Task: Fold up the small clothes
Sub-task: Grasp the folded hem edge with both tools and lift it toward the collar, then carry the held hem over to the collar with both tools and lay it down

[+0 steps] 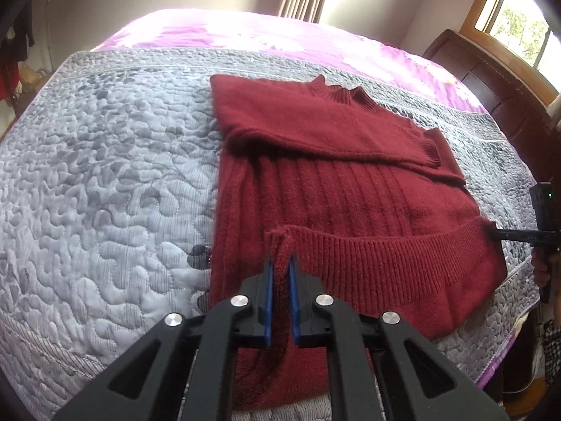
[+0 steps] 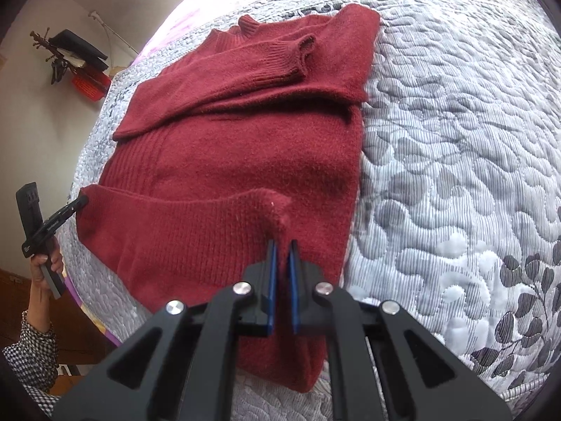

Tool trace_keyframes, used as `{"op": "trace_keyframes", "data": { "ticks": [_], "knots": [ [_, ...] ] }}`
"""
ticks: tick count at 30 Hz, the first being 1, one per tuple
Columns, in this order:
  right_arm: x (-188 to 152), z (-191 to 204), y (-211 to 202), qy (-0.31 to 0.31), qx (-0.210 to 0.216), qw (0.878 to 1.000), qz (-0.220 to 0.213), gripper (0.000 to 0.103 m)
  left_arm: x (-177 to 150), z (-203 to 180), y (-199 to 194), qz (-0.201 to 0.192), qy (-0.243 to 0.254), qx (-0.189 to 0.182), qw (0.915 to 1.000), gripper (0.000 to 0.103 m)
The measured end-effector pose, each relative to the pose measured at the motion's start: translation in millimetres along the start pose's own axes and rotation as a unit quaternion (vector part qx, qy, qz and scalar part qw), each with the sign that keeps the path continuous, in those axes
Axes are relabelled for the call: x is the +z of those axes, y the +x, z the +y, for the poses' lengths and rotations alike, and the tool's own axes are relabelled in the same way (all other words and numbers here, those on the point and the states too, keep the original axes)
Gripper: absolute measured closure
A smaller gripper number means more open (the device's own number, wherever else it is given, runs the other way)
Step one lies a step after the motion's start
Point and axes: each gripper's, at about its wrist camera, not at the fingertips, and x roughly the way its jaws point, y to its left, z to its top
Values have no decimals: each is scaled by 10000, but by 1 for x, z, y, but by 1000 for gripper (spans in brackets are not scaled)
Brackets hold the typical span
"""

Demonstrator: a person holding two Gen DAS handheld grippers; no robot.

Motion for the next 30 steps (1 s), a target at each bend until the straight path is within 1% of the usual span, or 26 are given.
{"op": "trace_keyframes", "data": {
  "ticks": [2, 3, 5, 8, 10, 14, 17, 19, 23, 25, 27, 30],
  "knots": [
    [5, 1, -7, 33, 128, 9999, -99, 98, 9, 5, -8, -201, -305, -263, 9990, 95],
    [9, 3, -14, 35, 215, 9996, -190, 98, 17, 7, -13, -327, -407, -336, 9981, 95],
    [23, 6, -30, 8, 343, 9987, -378, 98, 36, 7, -22, -558, -546, -416, 9961, 97],
    [49, 14, -49, -141, 292, 9975, -636, 98, 69, 6, -29, -849, -608, -493, 9933, 97],
    [68, 18, -59, -232, 164, 9963, -811, 98, 91, 5, -29, -1009, -605, -442, 9921, 97],
    [112, 17, -70, -199, 54, 9941, -1063, 98, 133, 10, -18, -1235, -795, -396, 9884, 97],
    [148, 16, -69, -198, -137, 9925, -1201, 98, 167, 15, -4, -1405, -906, -230, 9857, 97],
    [173, 12, -66, -127, -186, 9916, -1274, 99, 189, 18, 7, -1493, -939, -112, 9843, 97],
    [220, 2, -51, 28, -295, 9909, -1314, 99, 232, 23, 34, -1555, -956, 95, 9831, 97],
    [238, -6, -38, 121, -387, 9911, -1270, 99, 248, 26, 52, -1464, -1044, 75, 9837, 97],
    [252, -15, -18, 189, -481, 9919, -1162, 99, 259, 29, 72, -1366, -1071, 158, 9847, 97],
    [262, -31, 12, 341, -623, 9930, -941, 98, 266, 29, 103, -1178, -981, 357, 9875, 97]
  ]
}}
